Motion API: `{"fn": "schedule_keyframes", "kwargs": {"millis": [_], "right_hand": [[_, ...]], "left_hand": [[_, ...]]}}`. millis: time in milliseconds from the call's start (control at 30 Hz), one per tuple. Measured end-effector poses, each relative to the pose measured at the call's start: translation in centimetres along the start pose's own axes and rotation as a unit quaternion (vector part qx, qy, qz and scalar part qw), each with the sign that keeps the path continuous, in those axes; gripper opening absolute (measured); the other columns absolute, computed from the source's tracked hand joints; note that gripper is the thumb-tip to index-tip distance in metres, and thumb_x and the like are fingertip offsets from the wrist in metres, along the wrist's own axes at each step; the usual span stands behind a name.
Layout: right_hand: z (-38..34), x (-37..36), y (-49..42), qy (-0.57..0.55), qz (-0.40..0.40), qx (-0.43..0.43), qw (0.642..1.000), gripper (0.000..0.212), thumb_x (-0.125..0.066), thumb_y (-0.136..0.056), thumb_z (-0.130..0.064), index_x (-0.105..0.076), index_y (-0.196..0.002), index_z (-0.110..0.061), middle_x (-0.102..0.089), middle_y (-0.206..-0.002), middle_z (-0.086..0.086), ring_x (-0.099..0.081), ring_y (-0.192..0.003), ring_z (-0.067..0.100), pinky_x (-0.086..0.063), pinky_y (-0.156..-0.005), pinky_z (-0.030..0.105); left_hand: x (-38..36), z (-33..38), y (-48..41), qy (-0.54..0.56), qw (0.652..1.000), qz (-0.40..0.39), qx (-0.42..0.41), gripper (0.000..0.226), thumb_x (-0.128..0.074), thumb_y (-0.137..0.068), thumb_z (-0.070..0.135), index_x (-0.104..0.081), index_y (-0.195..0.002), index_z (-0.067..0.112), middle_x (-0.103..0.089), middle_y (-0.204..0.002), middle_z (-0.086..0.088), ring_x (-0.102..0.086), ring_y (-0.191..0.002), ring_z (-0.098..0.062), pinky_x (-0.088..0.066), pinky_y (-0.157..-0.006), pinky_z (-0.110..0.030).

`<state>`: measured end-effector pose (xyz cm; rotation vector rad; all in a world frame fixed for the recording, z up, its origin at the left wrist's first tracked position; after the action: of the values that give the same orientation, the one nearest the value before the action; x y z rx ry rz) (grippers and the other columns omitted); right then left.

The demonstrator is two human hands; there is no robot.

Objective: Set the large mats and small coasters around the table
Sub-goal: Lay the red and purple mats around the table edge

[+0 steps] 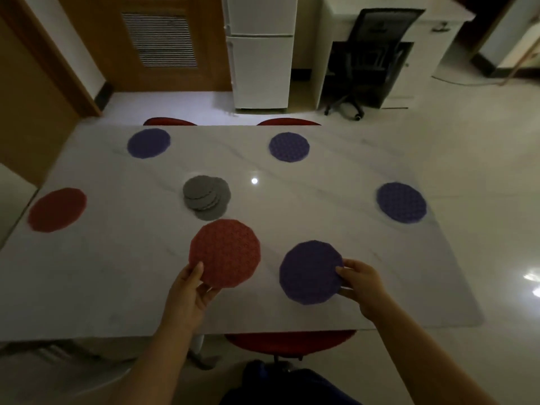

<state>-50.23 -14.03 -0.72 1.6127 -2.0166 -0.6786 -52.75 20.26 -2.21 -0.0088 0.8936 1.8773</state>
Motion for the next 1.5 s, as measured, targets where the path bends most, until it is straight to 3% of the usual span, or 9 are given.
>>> {"fn": "schedule_keyframes", "kwargs": {"millis": [200, 433, 667, 767, 900, 1233, 1400, 1500], "right_hand": [[4.8, -1.4, -1.0, -0.028, 0.005, -0.047, 0.999, 0.010, -0.052, -0.094, -0.007, -0.061, -0.092, -0.008, -0.065, -0.091, 0.011, -0.065, -0.078, 0.024, -0.053, -0.052, 0.028], [8.8, -1.5, -2.8, -0.051, 0.054, -0.097, 0.993, 0.006, -0.053, -0.092, -0.004, -0.059, -0.096, -0.004, -0.062, -0.092, 0.012, -0.063, -0.078, 0.025, -0.052, -0.052, 0.035], [8.4, -0.7, -3.3, 0.140, 0.083, -0.029, 0.986, 0.028, -0.062, -0.087, -0.008, -0.055, -0.113, -0.001, -0.061, -0.088, 0.009, -0.061, -0.069, 0.022, -0.053, -0.052, 0.035], [8.0, -0.7, -3.4, 0.201, 0.076, -0.022, 0.976, 0.030, -0.063, -0.087, -0.013, -0.055, -0.114, -0.003, -0.064, -0.094, 0.011, -0.064, -0.072, 0.026, -0.057, -0.061, 0.040], [8.3, -0.3, -3.4, 0.212, 0.069, -0.036, 0.974, 0.034, -0.065, -0.086, -0.015, -0.054, -0.116, -0.004, -0.064, -0.101, 0.013, -0.064, -0.066, 0.026, -0.058, -0.062, 0.041], [8.6, 0.5, -4.0, 0.230, 0.077, -0.035, 0.970, 0.038, -0.067, -0.084, -0.017, -0.053, -0.117, -0.007, -0.062, -0.087, 0.006, -0.065, -0.063, 0.024, -0.059, -0.061, 0.042], [7.7, 1.0, -3.6, 0.274, 0.104, 0.022, 0.956, 0.045, -0.066, -0.084, -0.025, -0.048, -0.123, -0.012, -0.060, -0.108, 0.009, -0.062, -0.079, 0.023, -0.052, -0.064, 0.035], [6.1, 0.1, -3.4, 0.273, 0.090, 0.073, 0.955, 0.032, -0.057, -0.089, -0.027, -0.051, -0.118, -0.014, -0.060, -0.104, 0.003, -0.057, -0.078, 0.012, -0.043, -0.055, 0.025]], "left_hand": [[1.4, -0.1, 0.5, 0.021, 1.000, 0.021, 0.011, 0.036, -0.057, -0.091, 0.025, -0.056, -0.126, 0.015, -0.064, -0.116, -0.007, -0.064, -0.101, -0.027, -0.060, -0.061, -0.031], [2.3, -0.8, 1.0, 0.000, 0.999, 0.019, 0.030, 0.027, -0.060, -0.087, 0.027, -0.063, -0.113, 0.021, -0.068, -0.113, -0.004, -0.068, -0.096, -0.023, -0.059, -0.062, -0.030], [1.9, -1.1, 1.6, -0.013, 0.999, 0.011, 0.027, 0.027, -0.062, -0.085, 0.028, -0.064, -0.110, 0.022, -0.070, -0.109, -0.003, -0.072, -0.089, -0.021, -0.059, -0.062, -0.030], [1.5, -1.2, 1.8, -0.019, 0.999, 0.011, 0.026, 0.021, -0.059, -0.088, 0.026, -0.064, -0.108, 0.022, -0.070, -0.108, -0.003, -0.071, -0.090, -0.022, -0.059, -0.061, -0.030], [1.1, -1.2, 1.9, -0.024, 0.999, 0.013, 0.024, 0.018, -0.058, -0.091, 0.024, -0.063, -0.108, 0.023, -0.069, -0.109, -0.004, -0.068, -0.094, -0.025, -0.059, -0.060, -0.030], [0.8, -1.3, 1.9, -0.019, 1.000, 0.000, 0.009, 0.034, -0.065, -0.078, 0.029, -0.065, -0.111, 0.019, -0.074, -0.104, -0.003, -0.073, -0.089, -0.022, -0.059, -0.061, -0.031], [0.4, -1.1, 2.1, -0.013, 1.000, -0.001, 0.001, 0.027, -0.062, -0.085, 0.025, -0.064, -0.110, 0.019, -0.075, -0.102, -0.001, -0.073, -0.089, -0.022, -0.059, -0.061, -0.030], [0.6, -0.5, 2.2, -0.003, 1.000, 0.006, -0.013, 0.022, -0.060, -0.088, 0.024, -0.065, -0.109, 0.020, -0.076, -0.099, 0.000, -0.073, -0.087, -0.021, -0.059, -0.061, -0.030]]}}
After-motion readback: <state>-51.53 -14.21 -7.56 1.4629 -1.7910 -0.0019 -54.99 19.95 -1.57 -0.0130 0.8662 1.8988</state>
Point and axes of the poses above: each hand's wrist, its own y-axis away from the middle knuckle, its own x-axis out of the back of the hand, z = x × y, the point moved 5 cm from there along -y, towards the middle knuckle
